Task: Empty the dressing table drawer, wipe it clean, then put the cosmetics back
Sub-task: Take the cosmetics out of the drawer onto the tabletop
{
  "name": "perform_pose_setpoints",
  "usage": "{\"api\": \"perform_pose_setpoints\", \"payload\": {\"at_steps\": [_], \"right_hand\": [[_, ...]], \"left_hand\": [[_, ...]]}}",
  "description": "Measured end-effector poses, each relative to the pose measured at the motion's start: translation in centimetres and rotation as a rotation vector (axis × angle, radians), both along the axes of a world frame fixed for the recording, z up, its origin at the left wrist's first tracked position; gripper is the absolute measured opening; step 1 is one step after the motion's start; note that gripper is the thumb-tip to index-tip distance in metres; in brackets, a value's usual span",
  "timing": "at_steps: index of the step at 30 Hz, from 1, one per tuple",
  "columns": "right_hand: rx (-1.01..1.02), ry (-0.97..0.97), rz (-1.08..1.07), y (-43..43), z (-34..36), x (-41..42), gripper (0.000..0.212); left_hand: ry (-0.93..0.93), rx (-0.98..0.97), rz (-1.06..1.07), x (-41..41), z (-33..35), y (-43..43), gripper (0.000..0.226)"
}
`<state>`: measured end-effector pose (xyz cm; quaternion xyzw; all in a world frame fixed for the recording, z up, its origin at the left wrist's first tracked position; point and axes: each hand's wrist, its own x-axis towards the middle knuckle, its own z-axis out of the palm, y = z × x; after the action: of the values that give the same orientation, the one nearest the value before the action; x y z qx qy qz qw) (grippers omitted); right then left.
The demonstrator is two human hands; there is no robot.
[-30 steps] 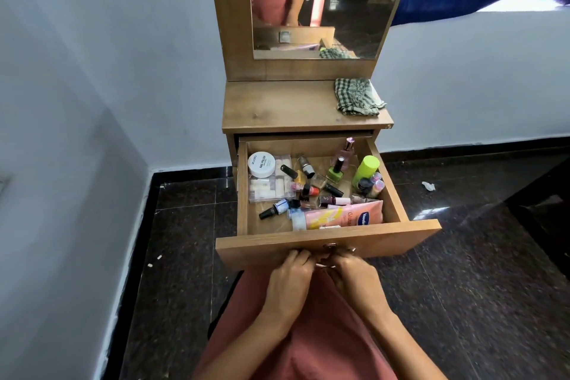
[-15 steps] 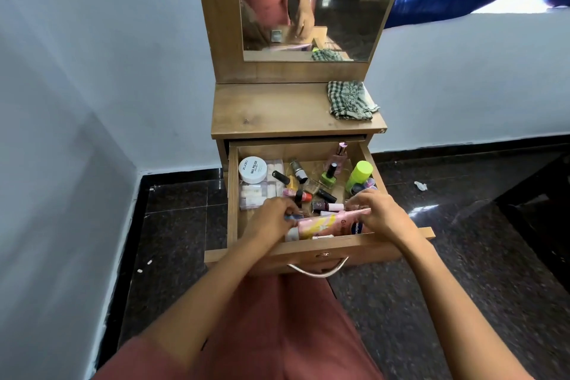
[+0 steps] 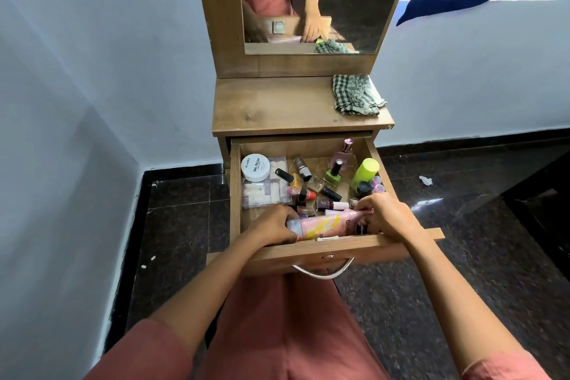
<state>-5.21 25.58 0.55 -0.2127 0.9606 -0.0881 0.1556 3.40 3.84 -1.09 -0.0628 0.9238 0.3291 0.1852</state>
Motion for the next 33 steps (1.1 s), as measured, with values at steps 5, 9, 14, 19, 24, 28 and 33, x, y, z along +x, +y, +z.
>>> {"api": "perform_pose_setpoints", "payload": {"at_steps": [5,9,14,19,24,28,33], "right_hand": [[-0.26,-0.055,-0.116,0.2,1.7,-0.1,0.018],[-0.461,-0.11,-0.176,0.4,3.6,-0.3,0.02],[-0.719,-0.227,-0.222,-0.2,6.1,0.2,0.019],[-0.948,-0.157,-0.347,-2.3,7.3,-0.2,0.046],[-1.044,-0.204,-0.4,-5.4,7.5,-2.3,0.058],[-0.889,0.042,-0.342,-8.7,7.7,-5.1,0.044],[-0.715,0.194,-0.283,-12.0,7.2,-9.3,0.039]], "left_hand": [[0.007,0.091,0.062,0.4,0.5,-0.6,0.049],[0.099,0.245,0.182,0.8,2.3,-1.0,0.052],[0.188,0.598,0.352,1.7,5.1,-2.0,0.052],[0.286,0.8,0.55,0.9,7.1,-3.7,0.044],[0.354,0.872,0.68,-2.0,9.1,-5.6,0.037],[0.428,0.796,0.747,-5.5,10.4,-7.1,0.031],[0.503,0.453,0.809,-9.9,10.0,-8.8,0.018]]}}
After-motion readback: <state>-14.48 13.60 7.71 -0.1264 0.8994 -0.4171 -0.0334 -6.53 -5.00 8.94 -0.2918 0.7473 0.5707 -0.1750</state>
